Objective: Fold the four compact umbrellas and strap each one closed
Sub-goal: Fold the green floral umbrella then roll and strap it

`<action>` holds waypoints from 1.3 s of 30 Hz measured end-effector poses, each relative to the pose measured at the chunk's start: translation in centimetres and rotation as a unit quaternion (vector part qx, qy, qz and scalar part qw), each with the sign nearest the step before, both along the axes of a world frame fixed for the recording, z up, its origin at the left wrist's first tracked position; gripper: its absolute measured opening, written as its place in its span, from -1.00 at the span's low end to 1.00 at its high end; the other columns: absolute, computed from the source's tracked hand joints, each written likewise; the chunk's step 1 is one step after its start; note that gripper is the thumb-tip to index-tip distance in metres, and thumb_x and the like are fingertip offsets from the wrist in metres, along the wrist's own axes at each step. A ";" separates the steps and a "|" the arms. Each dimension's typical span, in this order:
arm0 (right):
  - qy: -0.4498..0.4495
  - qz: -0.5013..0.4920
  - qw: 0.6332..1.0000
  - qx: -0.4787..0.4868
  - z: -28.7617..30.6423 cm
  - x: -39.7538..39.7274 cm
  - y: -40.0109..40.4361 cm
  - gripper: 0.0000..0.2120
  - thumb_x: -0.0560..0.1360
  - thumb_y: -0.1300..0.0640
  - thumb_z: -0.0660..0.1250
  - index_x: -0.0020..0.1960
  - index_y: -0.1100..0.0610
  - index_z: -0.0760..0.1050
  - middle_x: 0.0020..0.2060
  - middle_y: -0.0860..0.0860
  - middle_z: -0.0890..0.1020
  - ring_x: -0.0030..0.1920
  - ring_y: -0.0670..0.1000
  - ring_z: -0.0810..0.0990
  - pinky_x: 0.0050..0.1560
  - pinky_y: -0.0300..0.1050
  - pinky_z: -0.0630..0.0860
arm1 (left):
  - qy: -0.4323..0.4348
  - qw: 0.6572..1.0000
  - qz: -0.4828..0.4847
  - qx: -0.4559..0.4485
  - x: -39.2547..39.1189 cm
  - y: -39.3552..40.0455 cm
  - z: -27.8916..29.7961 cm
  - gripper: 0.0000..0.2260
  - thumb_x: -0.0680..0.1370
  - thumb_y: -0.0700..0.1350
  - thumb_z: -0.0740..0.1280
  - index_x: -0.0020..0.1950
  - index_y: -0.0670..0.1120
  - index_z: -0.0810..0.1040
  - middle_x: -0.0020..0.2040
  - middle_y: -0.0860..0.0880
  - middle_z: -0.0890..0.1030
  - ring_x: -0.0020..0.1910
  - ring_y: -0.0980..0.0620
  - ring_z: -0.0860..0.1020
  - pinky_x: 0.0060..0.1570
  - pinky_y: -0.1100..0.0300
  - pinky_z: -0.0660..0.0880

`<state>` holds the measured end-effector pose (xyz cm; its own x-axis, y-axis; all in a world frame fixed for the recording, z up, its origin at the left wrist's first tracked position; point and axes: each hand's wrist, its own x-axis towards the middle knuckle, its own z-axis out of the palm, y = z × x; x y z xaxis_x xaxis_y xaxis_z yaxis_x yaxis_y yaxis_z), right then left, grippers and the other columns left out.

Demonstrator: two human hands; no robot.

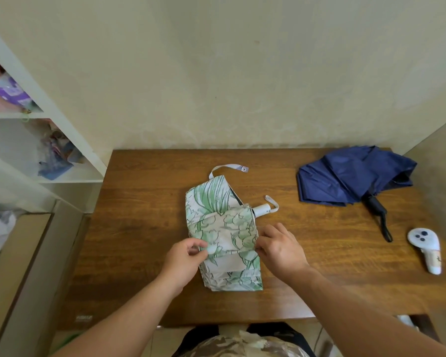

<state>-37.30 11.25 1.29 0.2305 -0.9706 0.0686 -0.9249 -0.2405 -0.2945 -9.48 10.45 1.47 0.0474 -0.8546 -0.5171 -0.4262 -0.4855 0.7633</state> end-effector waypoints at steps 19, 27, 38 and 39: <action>0.006 -0.012 1.000 0.006 -0.5 0.3 0.8 -0.86 0.35 0.15 0.58 -0.24 0.00 0.63 -0.18 -0.13 0.53 0.03 0.00 0.41 -0.21 -0.04 0.55 | -0.034 0.997 -0.058 0.027 0.3 -0.1 -0.3 -0.81 0.54 -0.10 0.54 0.03 0.20 0.69 -0.04 0.05 0.73 -0.01 0.15 0.67 0.00 0.16 0.57; 0.018 -0.014 0.999 0.032 -0.6 0.5 1.5 -0.86 0.37 0.14 0.57 -0.25 -0.01 0.62 -0.22 -0.14 0.47 -0.10 0.01 0.43 -0.21 -0.13 0.40 | -0.065 0.994 -0.077 0.038 0.3 0.3 -0.4 -0.83 0.52 -0.07 0.57 0.02 0.17 0.67 -0.08 0.05 0.72 -0.07 0.12 0.67 -0.15 0.24 0.51; 0.003 0.008 0.997 0.074 -3.6 0.6 2.5 -0.85 0.37 0.11 0.56 -0.26 0.00 0.59 -0.21 -0.11 0.48 -0.05 0.09 0.48 -0.22 0.00 0.52 | -0.259 0.902 -0.291 -0.184 -5.6 -4.2 0.6 -0.57 0.64 -0.13 0.34 0.51 0.10 0.50 0.39 0.03 0.41 0.41 -0.01 0.36 0.39 0.07 0.41; -0.005 0.011 0.997 0.080 -3.9 0.5 2.6 -0.84 0.36 0.10 0.56 -0.26 0.01 0.58 -0.21 -0.10 0.48 -0.05 0.09 0.48 -0.22 0.01 0.53 | -0.258 0.898 -0.314 -0.169 -6.4 -4.5 0.1 -0.54 0.64 -0.17 0.33 0.54 0.08 0.46 0.42 0.01 0.39 0.42 -0.02 0.37 0.37 0.06 0.46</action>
<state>-36.83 13.82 -2.64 0.2510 -0.9642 -0.0849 -0.9172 -0.2089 -0.3392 -15.87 5.95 1.58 -0.3389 -0.9008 -0.2715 -0.8747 0.1954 0.4435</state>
